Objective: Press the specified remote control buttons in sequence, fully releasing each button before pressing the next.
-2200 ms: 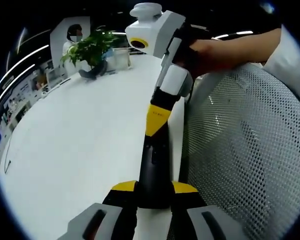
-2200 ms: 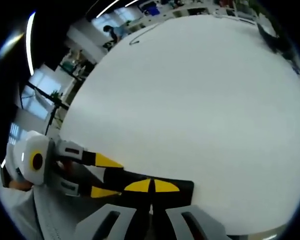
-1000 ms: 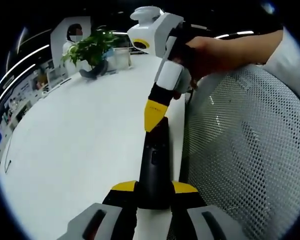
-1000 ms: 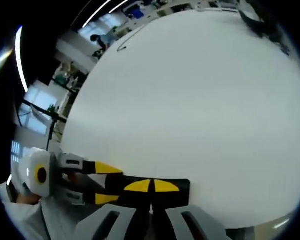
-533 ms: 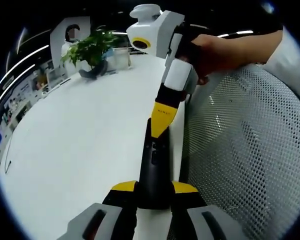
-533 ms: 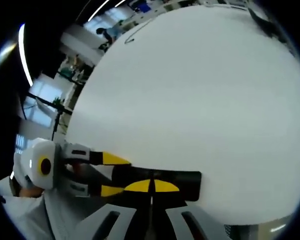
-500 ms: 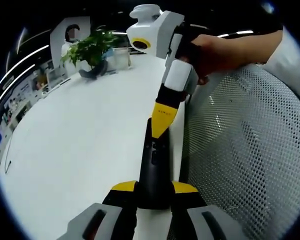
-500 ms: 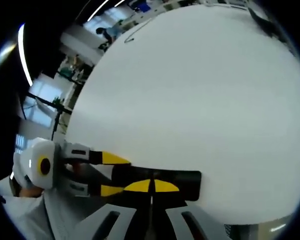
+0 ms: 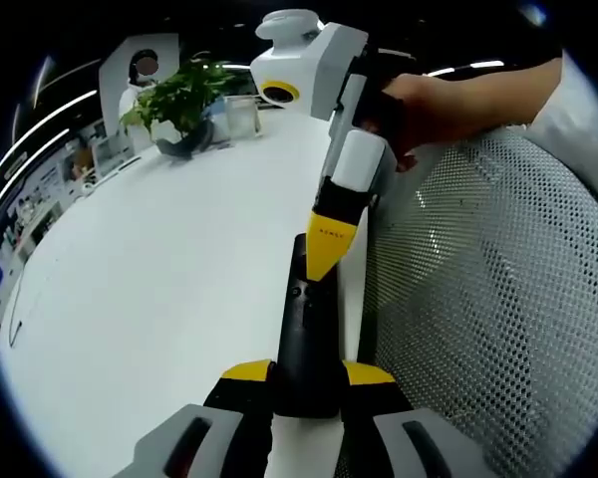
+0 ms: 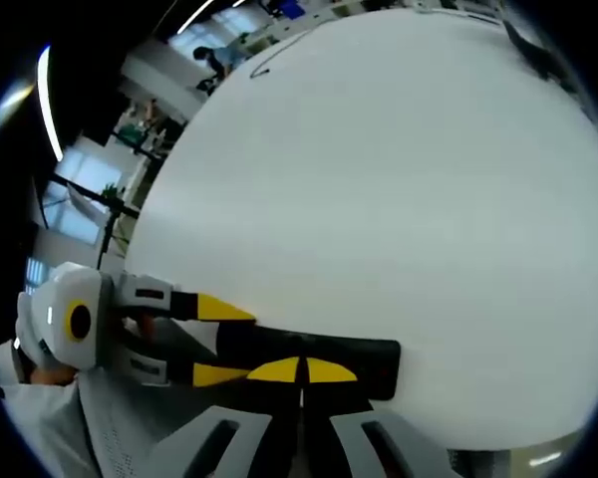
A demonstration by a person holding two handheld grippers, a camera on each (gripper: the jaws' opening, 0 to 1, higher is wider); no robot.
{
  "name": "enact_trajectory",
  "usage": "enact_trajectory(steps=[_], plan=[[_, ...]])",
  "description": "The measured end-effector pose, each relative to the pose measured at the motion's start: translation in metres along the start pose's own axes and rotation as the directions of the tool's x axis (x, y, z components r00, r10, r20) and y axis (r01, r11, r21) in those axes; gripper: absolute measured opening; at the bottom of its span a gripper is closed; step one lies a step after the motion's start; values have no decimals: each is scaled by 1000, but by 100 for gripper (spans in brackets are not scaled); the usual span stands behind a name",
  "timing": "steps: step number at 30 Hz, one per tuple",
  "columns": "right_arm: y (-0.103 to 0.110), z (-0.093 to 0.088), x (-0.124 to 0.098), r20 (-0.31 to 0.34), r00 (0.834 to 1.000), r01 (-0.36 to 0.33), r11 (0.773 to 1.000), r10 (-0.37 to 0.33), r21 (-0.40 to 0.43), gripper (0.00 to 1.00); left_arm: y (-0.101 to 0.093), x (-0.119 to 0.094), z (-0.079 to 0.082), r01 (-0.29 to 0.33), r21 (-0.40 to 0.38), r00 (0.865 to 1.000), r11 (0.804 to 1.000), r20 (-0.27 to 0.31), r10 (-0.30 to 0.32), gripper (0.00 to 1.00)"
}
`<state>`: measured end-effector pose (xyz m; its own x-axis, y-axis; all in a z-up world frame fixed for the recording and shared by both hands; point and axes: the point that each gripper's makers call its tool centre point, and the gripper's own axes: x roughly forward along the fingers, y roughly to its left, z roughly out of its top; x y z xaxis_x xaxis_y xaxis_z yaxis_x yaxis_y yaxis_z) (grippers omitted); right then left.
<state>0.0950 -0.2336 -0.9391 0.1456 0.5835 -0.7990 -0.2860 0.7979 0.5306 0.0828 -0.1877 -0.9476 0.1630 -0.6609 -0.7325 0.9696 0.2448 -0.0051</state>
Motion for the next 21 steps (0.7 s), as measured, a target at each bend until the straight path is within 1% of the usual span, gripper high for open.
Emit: enact_trajectory(steps=[10, 13, 15, 17, 18, 20, 21], plan=[[0, 1, 0, 12, 1000, -11, 1000, 10, 19, 0, 0, 0, 0, 3, 4, 1000, 1000, -3, -3, 25], [2, 0, -1, 10, 1000, 6, 999, -5, -41, 0, 1, 0, 0, 0, -1, 1000, 1000, -6, 0, 25], [3, 1, -1, 10, 1000, 11, 999, -11, -42, 0, 1, 0, 0, -2, -7, 1000, 1000, -8, 2, 25], [2, 1, -1, -4, 1000, 21, 999, -21, -36, 0, 1, 0, 0, -3, -4, 1000, 1000, -8, 3, 25], [1, -1, -2, -26, 999, 28, 999, -29, -23, 0, 1, 0, 0, -3, -4, 1000, 1000, -8, 3, 25], [0, -4, -4, -46, 998, 30, 1000, -30, -5, 0, 1, 0, 0, -3, -2, 1000, 1000, -9, 3, 25], [0, -4, -5, -46, 998, 32, 999, -32, 0, 0, 1, 0, 0, -3, -3, 1000, 1000, -9, 3, 25]])
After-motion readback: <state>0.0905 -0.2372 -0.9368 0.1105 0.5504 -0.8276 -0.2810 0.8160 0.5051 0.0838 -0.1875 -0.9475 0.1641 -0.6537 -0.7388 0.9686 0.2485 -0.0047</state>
